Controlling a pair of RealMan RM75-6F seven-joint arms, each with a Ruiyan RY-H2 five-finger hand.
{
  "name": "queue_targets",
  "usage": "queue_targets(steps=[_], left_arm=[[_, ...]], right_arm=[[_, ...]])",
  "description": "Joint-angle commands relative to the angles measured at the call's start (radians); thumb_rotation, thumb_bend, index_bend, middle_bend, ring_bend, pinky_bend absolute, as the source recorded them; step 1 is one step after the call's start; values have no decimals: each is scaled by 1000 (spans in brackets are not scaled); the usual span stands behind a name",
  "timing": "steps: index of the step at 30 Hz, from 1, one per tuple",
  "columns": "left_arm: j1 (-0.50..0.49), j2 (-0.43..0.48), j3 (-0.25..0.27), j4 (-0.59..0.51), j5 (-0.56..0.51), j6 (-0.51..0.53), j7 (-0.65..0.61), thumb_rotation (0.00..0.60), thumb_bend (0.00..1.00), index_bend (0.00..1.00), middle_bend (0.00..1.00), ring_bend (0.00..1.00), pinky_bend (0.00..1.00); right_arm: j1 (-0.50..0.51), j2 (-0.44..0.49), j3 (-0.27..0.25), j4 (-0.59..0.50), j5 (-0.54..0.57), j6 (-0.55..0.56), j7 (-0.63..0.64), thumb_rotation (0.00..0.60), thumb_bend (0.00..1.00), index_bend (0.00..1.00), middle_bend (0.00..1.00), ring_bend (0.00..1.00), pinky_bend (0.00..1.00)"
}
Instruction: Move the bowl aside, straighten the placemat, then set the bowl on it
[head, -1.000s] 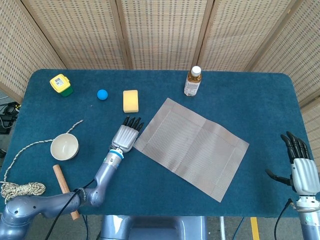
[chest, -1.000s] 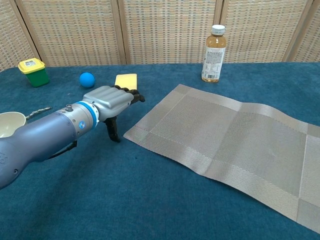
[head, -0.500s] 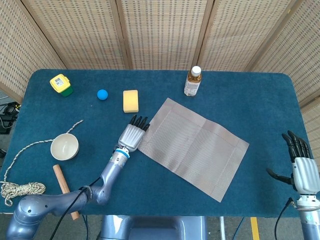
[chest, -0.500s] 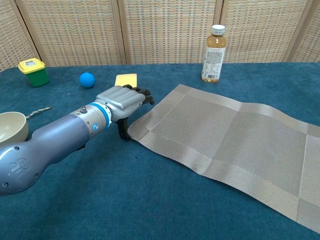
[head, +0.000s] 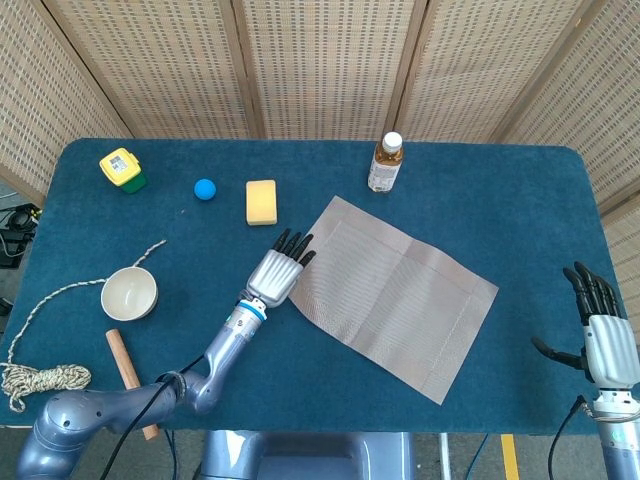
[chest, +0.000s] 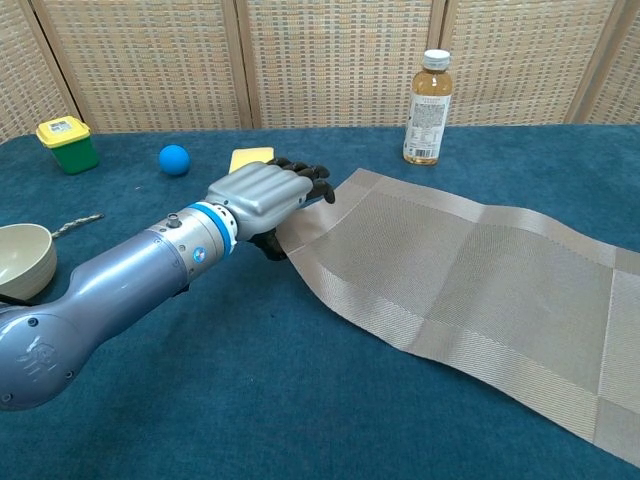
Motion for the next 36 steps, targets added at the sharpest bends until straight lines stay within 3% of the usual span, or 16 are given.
queue_targets(steps=[1,8,13,19,24,36], left_arm=[[0,-9,0,14,17,11,-29,600,472,188,0,0,0],[-1,-26,-3,42,44,25,-68,600,462,470,0,0,0],[0,-42,-4,67,56,32,-84,600,462,575,0,0,0],[4,-52,-17,91,45,31,-77,600,470,588,0,0,0],[17,-40,-12,84,53,39,-79,600,549,588,0,0,0],[117,67,66,-56,132,148,-88,600,566,591,0,0,0]], right_arm=[[-1,1,0,-2,0,0,3,600,231,42,0,0,0],[0,5,0,-5,1,-5,7,600,231,42,0,0,0],[-1,8,0,-9,1,-7,11,600,231,42,0,0,0],[-2,11,-2,-12,0,-10,12,600,231,42,0,0,0],[-1,11,-4,-14,-3,-13,7,600,230,43,0,0,0],[-6,15,-14,-32,-27,3,-9,600,231,43,0,0,0]])
